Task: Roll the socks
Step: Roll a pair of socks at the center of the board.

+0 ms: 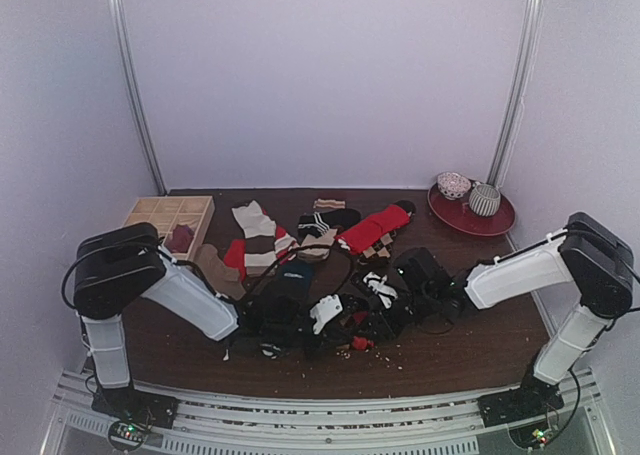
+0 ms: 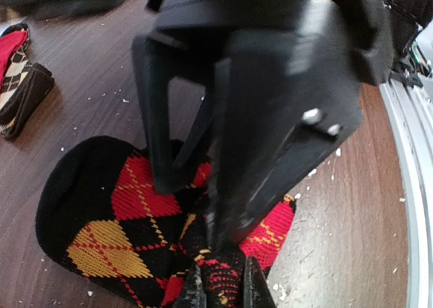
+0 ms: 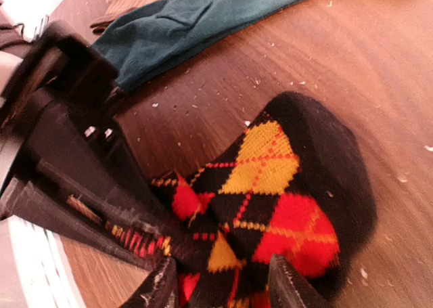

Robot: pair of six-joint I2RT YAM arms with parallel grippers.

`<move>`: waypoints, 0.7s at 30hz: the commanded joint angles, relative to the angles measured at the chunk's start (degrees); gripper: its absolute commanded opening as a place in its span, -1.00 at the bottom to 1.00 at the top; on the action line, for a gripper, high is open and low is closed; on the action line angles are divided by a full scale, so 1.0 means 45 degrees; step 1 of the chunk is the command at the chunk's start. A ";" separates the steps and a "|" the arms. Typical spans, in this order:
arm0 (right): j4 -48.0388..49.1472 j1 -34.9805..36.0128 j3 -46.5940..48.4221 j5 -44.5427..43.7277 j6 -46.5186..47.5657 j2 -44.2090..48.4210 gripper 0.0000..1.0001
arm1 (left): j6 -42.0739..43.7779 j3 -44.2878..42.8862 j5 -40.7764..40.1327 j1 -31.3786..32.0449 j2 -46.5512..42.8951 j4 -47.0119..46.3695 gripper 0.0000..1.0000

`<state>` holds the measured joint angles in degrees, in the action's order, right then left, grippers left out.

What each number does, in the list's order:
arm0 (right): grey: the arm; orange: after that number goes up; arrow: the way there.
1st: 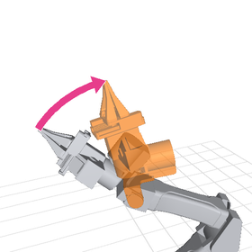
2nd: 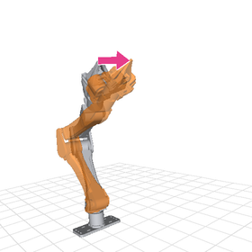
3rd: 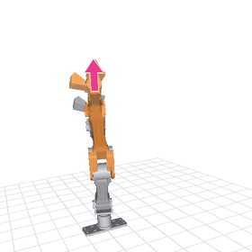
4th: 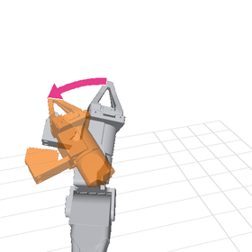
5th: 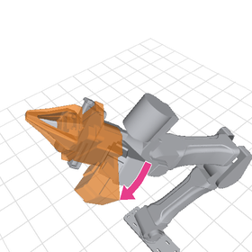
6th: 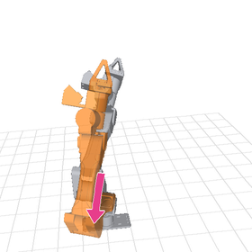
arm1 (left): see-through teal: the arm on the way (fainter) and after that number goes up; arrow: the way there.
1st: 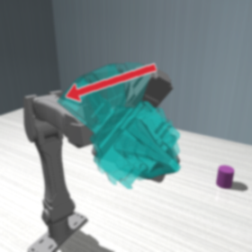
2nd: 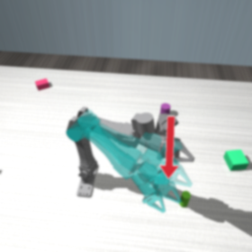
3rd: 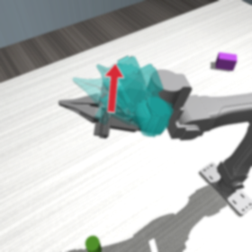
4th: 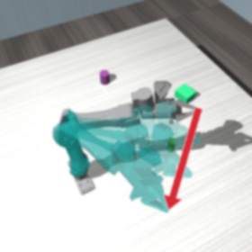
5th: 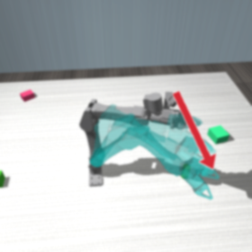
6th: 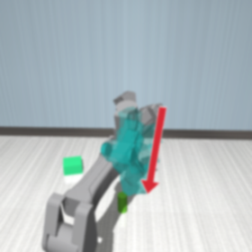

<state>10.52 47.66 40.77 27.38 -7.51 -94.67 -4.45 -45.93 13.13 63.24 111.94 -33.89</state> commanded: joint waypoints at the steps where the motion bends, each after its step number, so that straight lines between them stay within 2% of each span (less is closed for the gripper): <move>1: 0.1413 0.0491 -0.1821 -0.2015 0.1159 0.2175 0.04 | -0.2190 0.0829 0.0293 -0.0237 0.1199 0.3196 -1.00; 5: 0.4742 0.1649 -0.4138 -0.2900 0.3745 0.4464 0.33 | -0.2788 0.0998 0.1298 -0.0615 0.1463 0.3599 -1.00; 7: 0.5520 0.2175 -0.4867 -0.3238 0.4715 0.4950 0.45 | -0.2862 0.0901 0.1665 -0.0706 0.1509 0.3907 -1.00; 12: 0.4889 0.2628 -0.4668 -0.4103 0.5700 0.4577 0.49 | -0.2722 0.0662 0.2027 -0.0753 0.1580 0.4572 -1.00; 21: 0.4152 0.2631 -0.3274 -0.3850 0.6176 0.2457 0.46 | -0.2524 0.0520 0.2116 -0.0758 0.1753 0.4724 -1.00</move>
<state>30.24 59.18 23.16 10.83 18.52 -80.53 -14.76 -47.05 22.87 59.40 113.69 -34.11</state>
